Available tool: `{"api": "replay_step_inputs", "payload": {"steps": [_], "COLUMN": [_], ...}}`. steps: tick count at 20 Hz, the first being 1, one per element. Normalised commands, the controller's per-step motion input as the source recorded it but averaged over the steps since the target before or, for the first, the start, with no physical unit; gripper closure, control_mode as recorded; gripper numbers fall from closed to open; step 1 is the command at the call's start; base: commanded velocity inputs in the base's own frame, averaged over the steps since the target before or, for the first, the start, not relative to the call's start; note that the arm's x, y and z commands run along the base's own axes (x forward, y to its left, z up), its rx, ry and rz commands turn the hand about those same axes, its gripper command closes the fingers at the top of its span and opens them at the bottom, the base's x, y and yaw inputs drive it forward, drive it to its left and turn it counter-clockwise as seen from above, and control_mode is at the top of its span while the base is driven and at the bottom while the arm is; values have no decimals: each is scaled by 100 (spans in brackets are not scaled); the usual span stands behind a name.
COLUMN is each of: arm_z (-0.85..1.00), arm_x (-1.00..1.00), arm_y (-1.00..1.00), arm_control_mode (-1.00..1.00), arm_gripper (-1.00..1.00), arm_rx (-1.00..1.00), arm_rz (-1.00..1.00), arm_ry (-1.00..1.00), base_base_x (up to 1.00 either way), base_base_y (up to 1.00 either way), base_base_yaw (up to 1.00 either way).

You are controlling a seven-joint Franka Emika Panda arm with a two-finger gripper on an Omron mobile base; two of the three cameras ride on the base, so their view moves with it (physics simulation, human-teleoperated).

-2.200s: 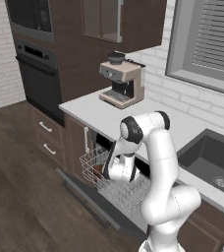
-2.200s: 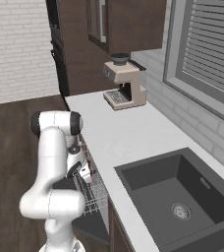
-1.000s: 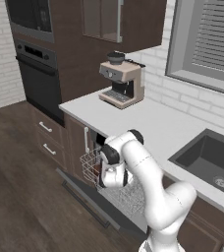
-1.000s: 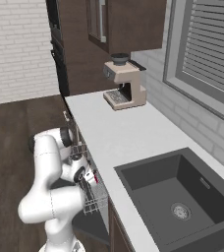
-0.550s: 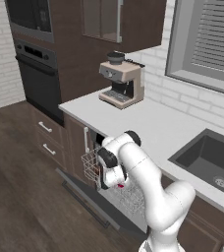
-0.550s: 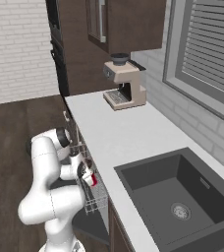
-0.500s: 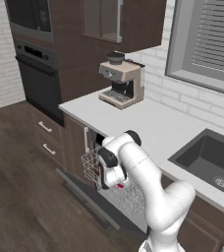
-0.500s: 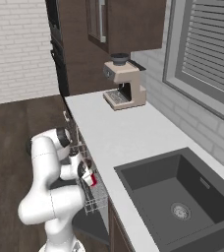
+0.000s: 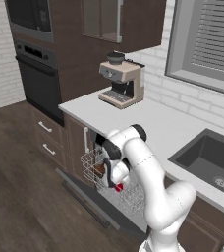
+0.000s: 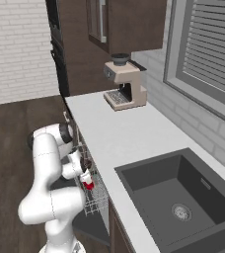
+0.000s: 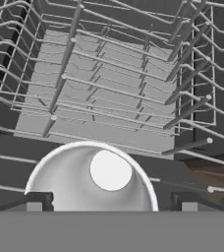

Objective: Pick up the cup and bowl from the counter, place them in the dishwasher, and close the dishwasher door.

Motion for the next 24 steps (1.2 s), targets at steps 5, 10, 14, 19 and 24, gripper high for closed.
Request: {"api": "replay_step_inputs", "payload": {"steps": [5,10,14,19,24], "arm_z": [87,100,100,100,100], "arm_x": [-41,-61,-69,-69,-44], "arm_y": [0,11,46,60,36], "arm_control_mode": [-100,-100,-100,-100,-100], "arm_gripper": [-100,-100,-100,-100,-100], "arm_rx": [0,0,0,0,-1], "arm_rz": [0,0,0,0,0], "arm_ry": [-1,0,0,-8,-27], "base_base_x": [0,0,0,0,0], "base_base_y": [0,0,0,0,0], "base_base_yaw": [0,0,0,0,0]}}
